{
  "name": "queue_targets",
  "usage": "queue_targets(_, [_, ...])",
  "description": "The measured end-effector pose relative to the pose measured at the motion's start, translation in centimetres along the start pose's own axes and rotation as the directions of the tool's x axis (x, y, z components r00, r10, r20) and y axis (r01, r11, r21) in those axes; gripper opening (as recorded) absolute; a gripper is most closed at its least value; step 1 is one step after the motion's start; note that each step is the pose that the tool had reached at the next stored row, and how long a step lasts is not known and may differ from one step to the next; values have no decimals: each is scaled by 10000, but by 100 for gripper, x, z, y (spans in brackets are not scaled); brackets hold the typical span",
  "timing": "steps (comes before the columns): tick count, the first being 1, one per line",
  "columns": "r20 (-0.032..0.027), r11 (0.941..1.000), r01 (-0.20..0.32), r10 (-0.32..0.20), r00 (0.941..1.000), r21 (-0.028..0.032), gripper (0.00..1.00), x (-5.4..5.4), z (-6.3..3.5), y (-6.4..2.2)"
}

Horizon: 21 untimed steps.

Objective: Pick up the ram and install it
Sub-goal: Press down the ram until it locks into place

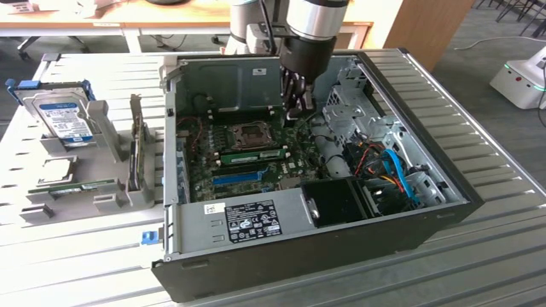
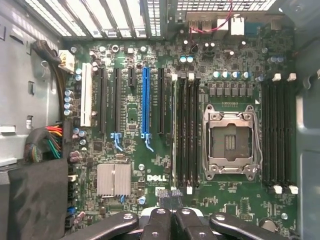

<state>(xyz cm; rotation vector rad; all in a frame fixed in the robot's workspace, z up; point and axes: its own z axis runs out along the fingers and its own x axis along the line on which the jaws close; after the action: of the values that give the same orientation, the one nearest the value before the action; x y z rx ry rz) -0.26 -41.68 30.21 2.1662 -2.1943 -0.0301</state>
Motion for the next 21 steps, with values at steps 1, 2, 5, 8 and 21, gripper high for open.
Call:
queue_targets(1, [1,10000,0,0,10000,0,10,-1,18,-1])
queue_targets(2, [-1,10000,0,0,10000,0,10,-1,35,-2])
queue_targets(5, [-1,10000,0,0,10000,0,10,-2,88,-5])
queue_targets(8, [1,10000,0,0,10000,0,10,-4,144,-8])
queue_targets(21, [-1,10000,-1,1,10000,0,10,-7,278,-16])
